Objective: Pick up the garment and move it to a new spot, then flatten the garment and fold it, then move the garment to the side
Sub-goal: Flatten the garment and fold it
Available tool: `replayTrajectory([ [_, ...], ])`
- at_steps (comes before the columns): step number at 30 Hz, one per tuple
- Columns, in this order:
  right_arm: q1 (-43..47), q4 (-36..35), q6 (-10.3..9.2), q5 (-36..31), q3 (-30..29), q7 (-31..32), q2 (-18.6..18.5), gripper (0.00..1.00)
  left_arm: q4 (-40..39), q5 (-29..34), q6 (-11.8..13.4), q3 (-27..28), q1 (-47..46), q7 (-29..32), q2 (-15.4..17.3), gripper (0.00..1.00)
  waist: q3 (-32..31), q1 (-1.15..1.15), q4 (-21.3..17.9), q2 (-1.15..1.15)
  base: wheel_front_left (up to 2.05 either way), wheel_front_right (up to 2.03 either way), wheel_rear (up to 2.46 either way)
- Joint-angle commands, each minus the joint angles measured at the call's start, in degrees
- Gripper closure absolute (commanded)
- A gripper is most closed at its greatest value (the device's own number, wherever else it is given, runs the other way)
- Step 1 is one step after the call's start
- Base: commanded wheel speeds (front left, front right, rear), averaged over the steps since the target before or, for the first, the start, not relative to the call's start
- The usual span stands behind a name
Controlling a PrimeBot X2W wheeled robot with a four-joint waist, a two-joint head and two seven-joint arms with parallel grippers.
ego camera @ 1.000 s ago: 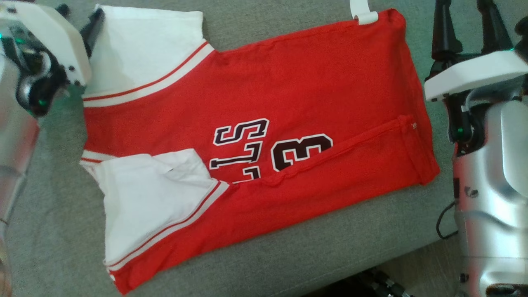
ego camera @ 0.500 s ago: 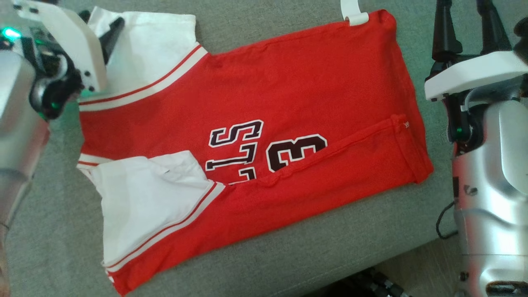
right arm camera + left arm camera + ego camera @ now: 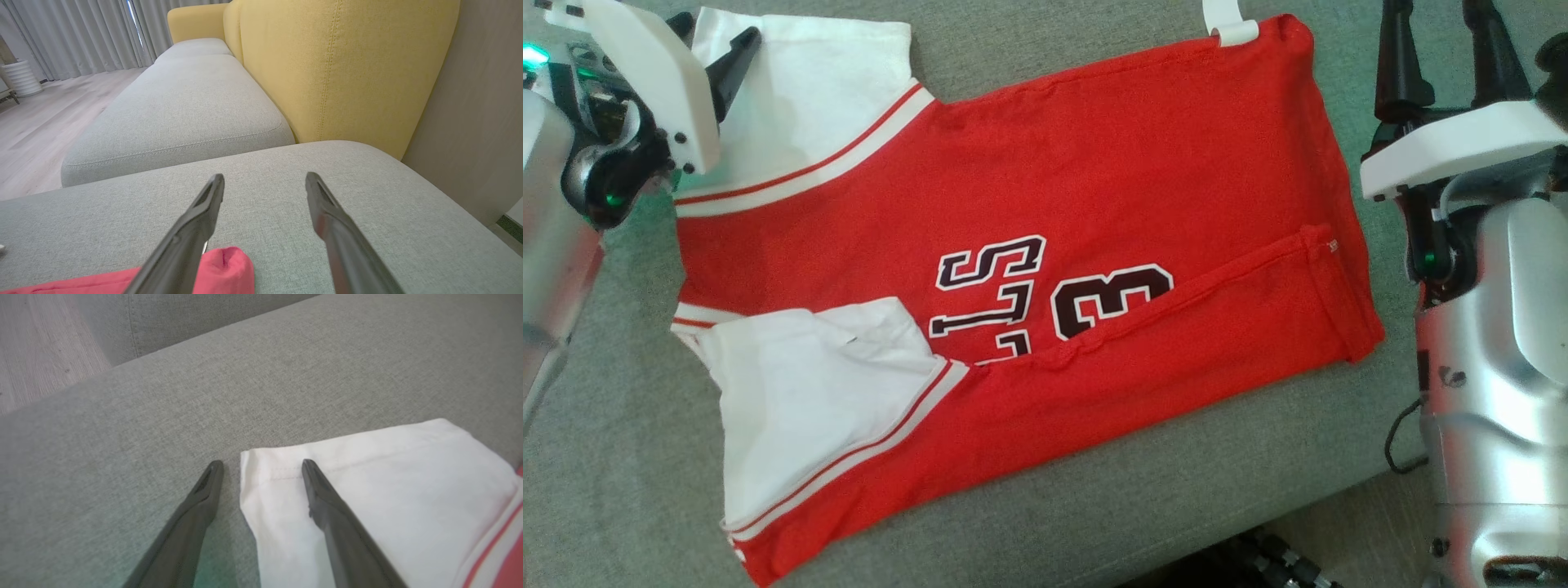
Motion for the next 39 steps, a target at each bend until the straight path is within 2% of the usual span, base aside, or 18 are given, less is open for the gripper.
replayTrajectory([
  [1,-1.3,-1.5,-0.04,0.3,1.0,-0.2,-0.3,0.00,-0.2,-0.4,0.1,0.9,-1.5,0.2,2.3,0.00,0.0,0.00,-0.1,0.00,0.00,0.00,0.00],
  [2,-1.3,-1.5,-0.04,0.3,1.0,-0.2,-0.3,0.00,0.1,-0.5,0.1,0.6,-1.6,0.3,2.2,0.00,0.1,0.00,-0.1,0.00,0.00,0.00,0.00],
  [3,-1.3,-1.4,-0.04,0.3,0.9,-0.3,-0.3,0.00,0.2,-0.6,0.1,0.2,-1.6,0.6,2.1,0.09,0.1,0.00,-0.2,0.00,0.00,0.00,0.00],
  [4,-1.2,-1.3,-0.04,0.3,0.9,-0.3,-0.3,0.00,0.3,-0.9,0.1,-0.1,-1.6,0.7,2.0,0.73,0.0,0.00,-0.2,0.00,0.00,0.00,0.00],
  [5,-1.2,-1.2,-0.04,0.2,0.8,-0.2,-0.3,0.00,0.3,-1.1,0.1,-0.4,-1.7,0.8,1.9,1.00,-0.1,0.00,-0.1,0.00,0.00,0.00,0.00],
  [8,-1.2,-0.9,-0.04,-0.5,0.3,0.1,-0.3,0.00,0.1,-2.0,0.1,-0.7,-1.6,-0.7,1.3,1.00,-0.8,0.00,0.5,0.00,0.00,0.00,0.00],
  [12,-1.5,0.2,-0.04,-1.2,-1.4,1.5,-1.0,0.00,-1.1,-2.5,0.1,-0.3,-1.5,-7.5,-0.4,1.00,-2.7,0.00,2.9,0.00,0.00,0.00,0.00],
  [19,-1.6,2.0,-0.04,-0.8,0.5,5.1,-6.1,0.00,-6.2,-2.0,0.1,0.1,1.2,-18.6,-2.8,1.00,-6.0,0.00,8.0,0.00,0.00,0.00,0.00],
  [23,-1.2,4.8,-0.04,0.0,2.5,8.6,-9.8,0.00,-10.7,-1.4,0.7,0.0,3.5,-22.2,-3.5,1.00,-7.3,0.00,10.9,0.00,0.00,0.00,0.00],
  [31,-1.9,12.6,-0.04,1.5,6.5,15.0,-15.4,0.00,-21.3,-1.3,3.0,-0.9,7.7,-22.5,-2.4,1.00,-7.5,0.00,14.6,0.00,0.00,0.00,0.00],
  [39,-4.2,19.3,-0.04,3.2,8.3,16.1,-17.2,0.00,-26.3,-1.6,4.8,-1.2,9.1,-21.1,-1.3,1.00,-6.8,0.00,15.6,0.00,0.00,0.00,0.00],
])
